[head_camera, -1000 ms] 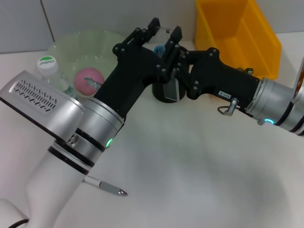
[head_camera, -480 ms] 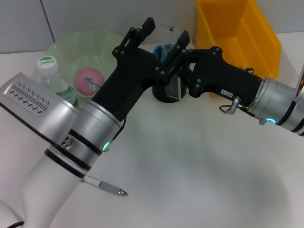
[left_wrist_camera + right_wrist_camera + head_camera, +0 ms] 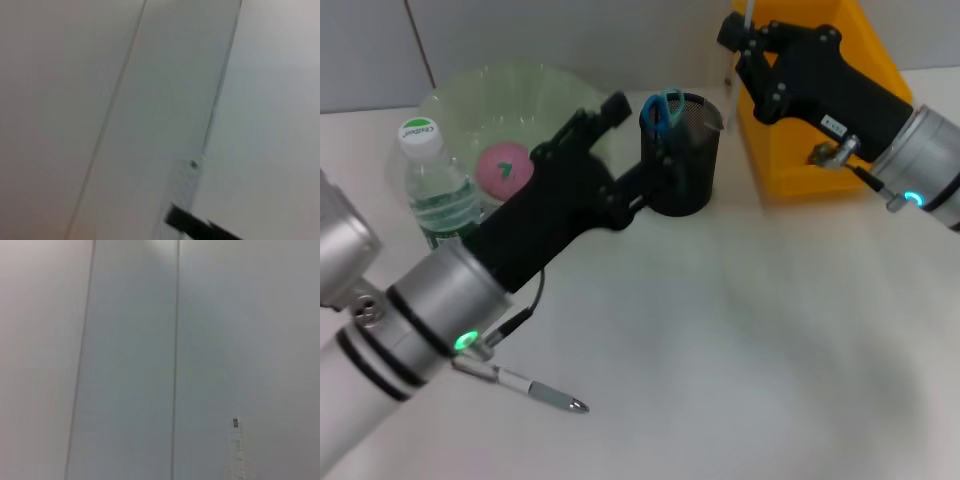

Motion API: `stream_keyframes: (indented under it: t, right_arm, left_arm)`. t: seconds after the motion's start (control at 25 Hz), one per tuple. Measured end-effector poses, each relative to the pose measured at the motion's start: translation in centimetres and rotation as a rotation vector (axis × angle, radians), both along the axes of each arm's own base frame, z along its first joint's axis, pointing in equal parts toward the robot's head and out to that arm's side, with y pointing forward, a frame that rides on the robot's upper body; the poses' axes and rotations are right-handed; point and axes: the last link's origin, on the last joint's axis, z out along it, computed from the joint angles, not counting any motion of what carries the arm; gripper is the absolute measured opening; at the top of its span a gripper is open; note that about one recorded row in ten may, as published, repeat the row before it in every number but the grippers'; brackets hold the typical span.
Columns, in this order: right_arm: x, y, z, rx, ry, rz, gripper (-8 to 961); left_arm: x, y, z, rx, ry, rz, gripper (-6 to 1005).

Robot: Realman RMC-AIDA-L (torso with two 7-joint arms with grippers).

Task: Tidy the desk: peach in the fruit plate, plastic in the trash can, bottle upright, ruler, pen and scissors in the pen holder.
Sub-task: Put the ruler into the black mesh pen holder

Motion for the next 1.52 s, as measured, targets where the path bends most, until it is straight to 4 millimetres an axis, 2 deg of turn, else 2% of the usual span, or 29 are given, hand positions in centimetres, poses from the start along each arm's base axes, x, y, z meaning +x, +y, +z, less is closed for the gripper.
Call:
stream_keyframes:
  t: [0.04,0.12,0.24,0.52,1.04,1.52]
  right_arm:
    - [-0.1,0.3,0.0,0.003,-0.006,-0.004,62]
    - [-0.3,0.9,0.0,0.01,-0.015,-0.025,64]
    - [-0.4,1.4,-0.1,0.017,-0.017,-0.04,69]
    - [-0.9,2.8,-1.0,0.009,-0.035,-0.104,79]
    - [-2.4,4.7,-3.4,-0.032,-0.089,-0.174,98]
    - [-1.6,5.0,-4.3,-0.053,-0.12,-0.243,115]
  left_arm:
    - [-0.7,-0.1,0.5,-0.047,0.012,-0.007,806]
    - [-0.7,-0.1,0.5,-0.047,0.012,-0.007,805]
    - [-2.6,-0.5,1.8,-0.222,0.096,-0.061,803]
    - [-4.4,-0.8,3.2,-0.334,0.196,-0.103,799]
    - [-4.3,-0.5,3.3,-0.436,0.239,-0.111,793]
    - [-4.6,-0.6,3.7,-0.453,0.235,-0.109,788]
